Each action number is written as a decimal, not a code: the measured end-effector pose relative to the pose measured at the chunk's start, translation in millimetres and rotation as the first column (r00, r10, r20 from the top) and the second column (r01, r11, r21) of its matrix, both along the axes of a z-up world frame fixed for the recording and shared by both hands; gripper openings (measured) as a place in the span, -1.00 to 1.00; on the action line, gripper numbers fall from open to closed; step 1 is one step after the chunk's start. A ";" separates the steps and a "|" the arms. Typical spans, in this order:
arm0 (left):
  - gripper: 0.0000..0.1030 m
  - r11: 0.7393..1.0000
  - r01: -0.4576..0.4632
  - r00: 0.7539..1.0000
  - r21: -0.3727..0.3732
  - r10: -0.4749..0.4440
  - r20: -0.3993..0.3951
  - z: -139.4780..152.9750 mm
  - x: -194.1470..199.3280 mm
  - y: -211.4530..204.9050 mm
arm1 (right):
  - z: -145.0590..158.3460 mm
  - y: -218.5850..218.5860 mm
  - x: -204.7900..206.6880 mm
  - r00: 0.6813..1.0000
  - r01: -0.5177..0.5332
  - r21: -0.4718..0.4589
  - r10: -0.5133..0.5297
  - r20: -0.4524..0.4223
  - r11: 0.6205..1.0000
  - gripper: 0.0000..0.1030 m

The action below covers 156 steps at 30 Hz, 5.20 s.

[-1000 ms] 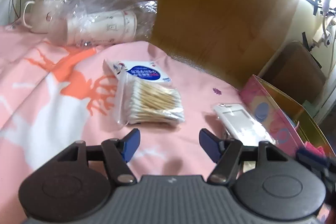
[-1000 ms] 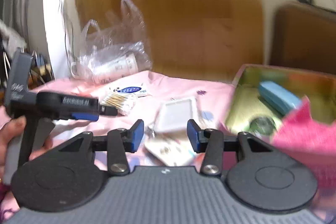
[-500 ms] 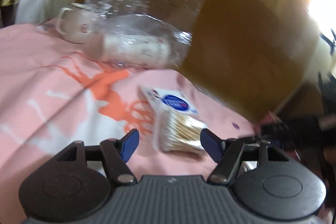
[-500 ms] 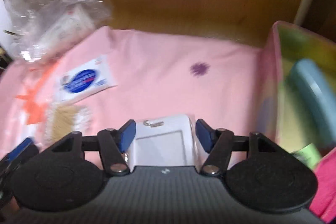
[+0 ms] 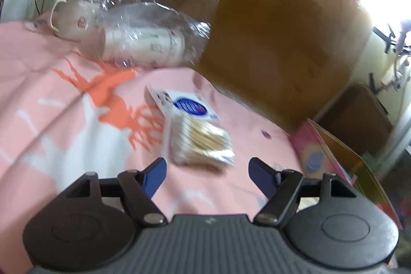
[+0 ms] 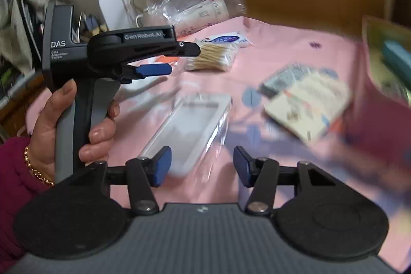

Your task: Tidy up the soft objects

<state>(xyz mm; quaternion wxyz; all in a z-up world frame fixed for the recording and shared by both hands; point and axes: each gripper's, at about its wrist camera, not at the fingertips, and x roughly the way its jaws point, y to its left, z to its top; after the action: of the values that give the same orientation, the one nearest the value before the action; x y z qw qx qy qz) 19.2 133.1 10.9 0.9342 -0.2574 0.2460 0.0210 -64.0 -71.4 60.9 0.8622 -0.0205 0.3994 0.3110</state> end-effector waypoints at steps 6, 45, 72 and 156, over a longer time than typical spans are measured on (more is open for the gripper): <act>0.42 0.995 0.096 0.994 -0.022 -0.098 -0.057 3.2 -29.2 -14.8 | -2.1 -5.3 -4.8 0.999 0.042 0.090 -0.040 -0.025 0.995 0.10; 0.39 0.827 0.553 0.833 0.096 -0.553 -0.037 67.8 90.8 -285.5 | 41.0 -192.3 38.8 0.660 0.645 0.137 -0.638 0.396 0.752 0.10; 0.42 0.856 0.361 0.932 0.370 -0.332 -0.142 39.8 -28.4 -204.5 | 32.2 -136.5 -35.8 0.706 0.597 0.202 -0.628 0.327 0.776 0.09; 0.78 0.977 0.072 0.997 0.203 -0.065 -0.036 -1.2 -31.9 -47.4 | -17.5 -5.8 23.7 0.904 0.395 0.005 -0.389 0.178 0.919 -0.86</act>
<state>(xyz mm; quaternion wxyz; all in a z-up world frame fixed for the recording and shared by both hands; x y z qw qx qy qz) -12.7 85.7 9.7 0.9521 -0.1514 0.2650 0.0177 -40.3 -77.2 43.4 0.9385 0.0195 0.3224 0.1220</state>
